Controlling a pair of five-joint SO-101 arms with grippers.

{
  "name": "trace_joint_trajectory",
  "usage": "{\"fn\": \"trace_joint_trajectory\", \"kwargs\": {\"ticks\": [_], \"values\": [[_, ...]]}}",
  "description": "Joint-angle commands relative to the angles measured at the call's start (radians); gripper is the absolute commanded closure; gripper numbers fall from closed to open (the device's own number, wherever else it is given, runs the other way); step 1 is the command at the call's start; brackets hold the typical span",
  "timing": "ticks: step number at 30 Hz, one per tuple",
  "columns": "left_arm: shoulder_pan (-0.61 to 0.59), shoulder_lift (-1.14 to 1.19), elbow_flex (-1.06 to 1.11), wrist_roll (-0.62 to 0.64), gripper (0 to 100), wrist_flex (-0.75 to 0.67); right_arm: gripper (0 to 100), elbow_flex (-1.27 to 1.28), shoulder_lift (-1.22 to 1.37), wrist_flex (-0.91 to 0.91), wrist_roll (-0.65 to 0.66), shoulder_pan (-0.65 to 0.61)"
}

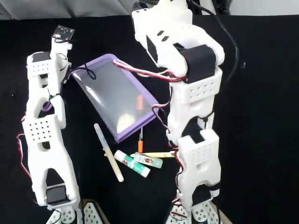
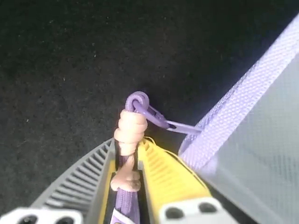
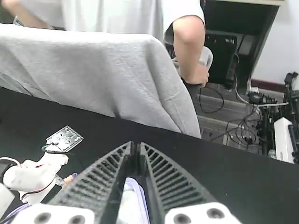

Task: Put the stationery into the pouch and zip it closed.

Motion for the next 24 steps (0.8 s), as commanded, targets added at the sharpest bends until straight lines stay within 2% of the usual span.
{"fn": "trace_joint_trajectory", "kwargs": {"ticks": [1,12,18,24], "values": [[0.001,-0.066,-0.214,-0.008,97,0.101,98.2,-0.036,-0.074,-0.008,0.005,0.014],[0.002,-0.077,-0.811,-0.008,97,0.307,98.2,-0.036,-0.082,-0.006,0.005,0.031],[0.004,-0.201,-0.797,-0.008,97,0.272,98.2,-0.036,-0.084,-0.021,0.002,0.072],[0.104,-0.331,-0.796,-0.012,97,0.203,98.2,-0.036,-0.084,-0.028,0.005,0.078]]}}
